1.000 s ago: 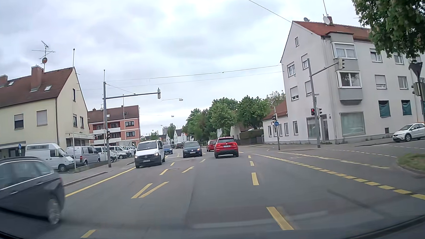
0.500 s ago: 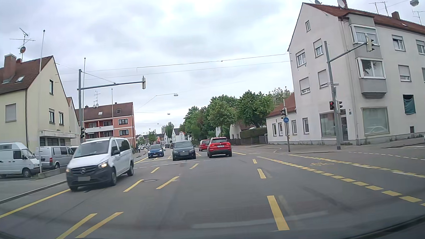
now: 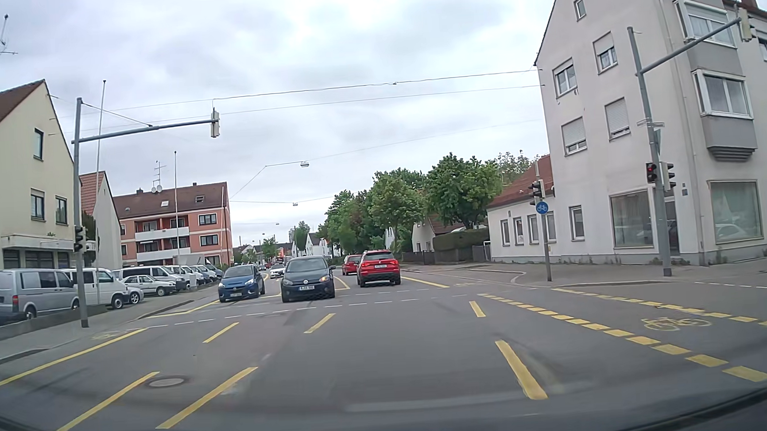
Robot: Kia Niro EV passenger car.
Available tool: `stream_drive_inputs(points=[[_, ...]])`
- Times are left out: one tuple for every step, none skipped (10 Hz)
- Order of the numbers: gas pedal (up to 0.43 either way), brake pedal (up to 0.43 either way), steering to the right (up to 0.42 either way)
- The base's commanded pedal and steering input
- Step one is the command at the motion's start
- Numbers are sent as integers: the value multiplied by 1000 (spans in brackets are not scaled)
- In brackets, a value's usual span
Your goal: Follow the waypoints while adhering to traffic rules and regulations
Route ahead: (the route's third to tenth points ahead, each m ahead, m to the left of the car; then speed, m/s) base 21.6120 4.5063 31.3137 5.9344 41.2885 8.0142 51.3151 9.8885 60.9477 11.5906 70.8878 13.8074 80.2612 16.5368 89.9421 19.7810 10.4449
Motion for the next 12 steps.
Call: stream_drive_inputs(points=[[209,0,3],[197,0,2],[197,0,0],[197,0,-4],[197,0,-11],[197,0,-20],[197,0,-26],[197,0,-30],[197,0,-34],[197,0,-38],[197,0,-38],[197,0,-39]])
